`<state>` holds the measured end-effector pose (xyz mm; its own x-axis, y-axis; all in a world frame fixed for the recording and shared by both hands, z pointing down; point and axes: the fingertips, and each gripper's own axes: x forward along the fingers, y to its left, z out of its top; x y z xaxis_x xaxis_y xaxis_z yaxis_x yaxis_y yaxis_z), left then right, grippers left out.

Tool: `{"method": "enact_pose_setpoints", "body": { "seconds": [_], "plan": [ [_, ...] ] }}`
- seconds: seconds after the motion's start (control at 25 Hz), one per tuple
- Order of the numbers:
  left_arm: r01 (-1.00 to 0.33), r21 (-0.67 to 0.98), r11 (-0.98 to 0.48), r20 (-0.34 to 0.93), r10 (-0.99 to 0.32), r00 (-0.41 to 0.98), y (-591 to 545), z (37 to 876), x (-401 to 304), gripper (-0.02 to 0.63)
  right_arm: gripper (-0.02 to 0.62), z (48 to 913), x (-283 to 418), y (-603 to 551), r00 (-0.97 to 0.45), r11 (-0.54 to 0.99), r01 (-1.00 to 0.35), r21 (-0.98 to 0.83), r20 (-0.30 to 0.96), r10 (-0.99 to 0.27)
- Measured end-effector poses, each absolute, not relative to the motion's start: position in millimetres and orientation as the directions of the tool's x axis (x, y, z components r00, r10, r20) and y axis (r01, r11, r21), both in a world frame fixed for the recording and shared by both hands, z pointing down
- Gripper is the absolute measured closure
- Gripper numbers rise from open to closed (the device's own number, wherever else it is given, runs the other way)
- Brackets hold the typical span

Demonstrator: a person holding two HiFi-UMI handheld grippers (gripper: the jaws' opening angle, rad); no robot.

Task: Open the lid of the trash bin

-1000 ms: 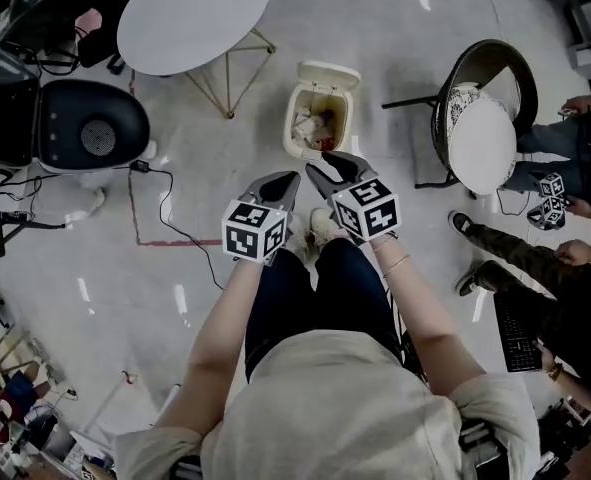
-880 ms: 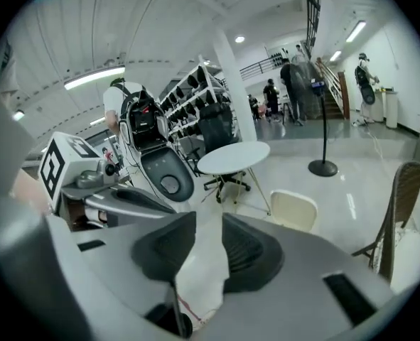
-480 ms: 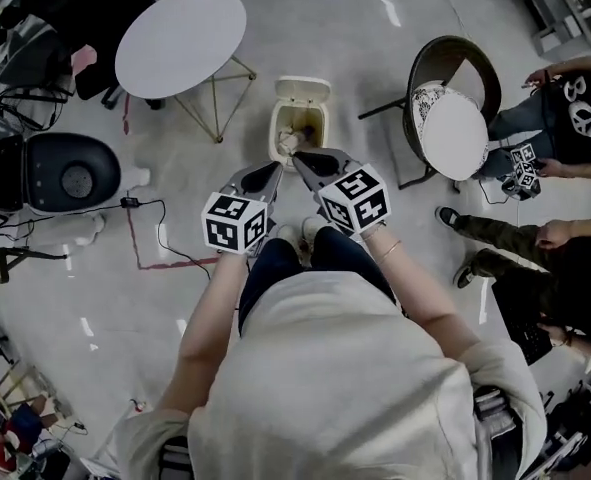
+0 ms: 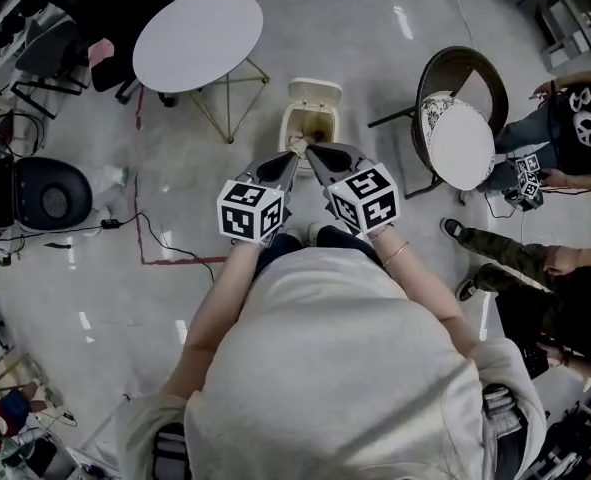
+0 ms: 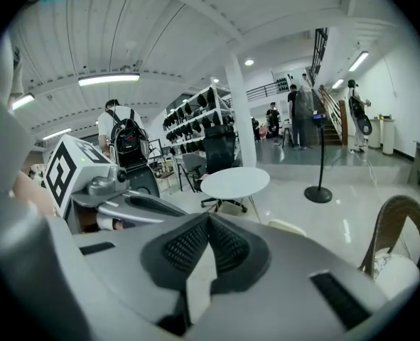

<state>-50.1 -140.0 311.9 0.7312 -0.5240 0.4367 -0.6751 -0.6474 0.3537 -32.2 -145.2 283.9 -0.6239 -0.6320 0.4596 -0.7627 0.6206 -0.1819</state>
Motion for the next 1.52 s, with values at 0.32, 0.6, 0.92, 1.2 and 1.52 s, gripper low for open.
{"method": "enact_pose_setpoints", "body": {
  "seconds": [0.32,0.6,0.92,1.2,1.52],
  "plan": [
    [-0.683,0.346,-0.643,0.455,-0.522,0.721,-138,320,-49,0.609,0.588,294,-22,-149,-0.603,0.596,-0.781,-0.190,0.479,-0.638],
    [-0.687,0.355,-0.635,0.472,-0.512,0.718,-137,323,-48,0.609,0.588,300,-20,-146,-0.599,0.594,-0.780,-0.199,0.513,-0.615],
    [-0.685,0.358,-0.634,0.473,-0.510,0.719,-135,324,-43,0.609,0.588,302,-16,-144,-0.599,0.598,-0.777,-0.196,0.522,-0.607],
    [-0.683,0.358,-0.636,0.477,-0.504,0.720,-131,326,-40,0.609,0.588,306,-13,-140,-0.594,0.596,-0.779,-0.194,0.533,-0.603],
    [-0.680,0.361,-0.638,0.480,-0.498,0.722,-132,326,-39,0.609,0.588,306,-14,-140,-0.597,0.605,-0.773,-0.189,0.540,-0.594]
  ]
}}
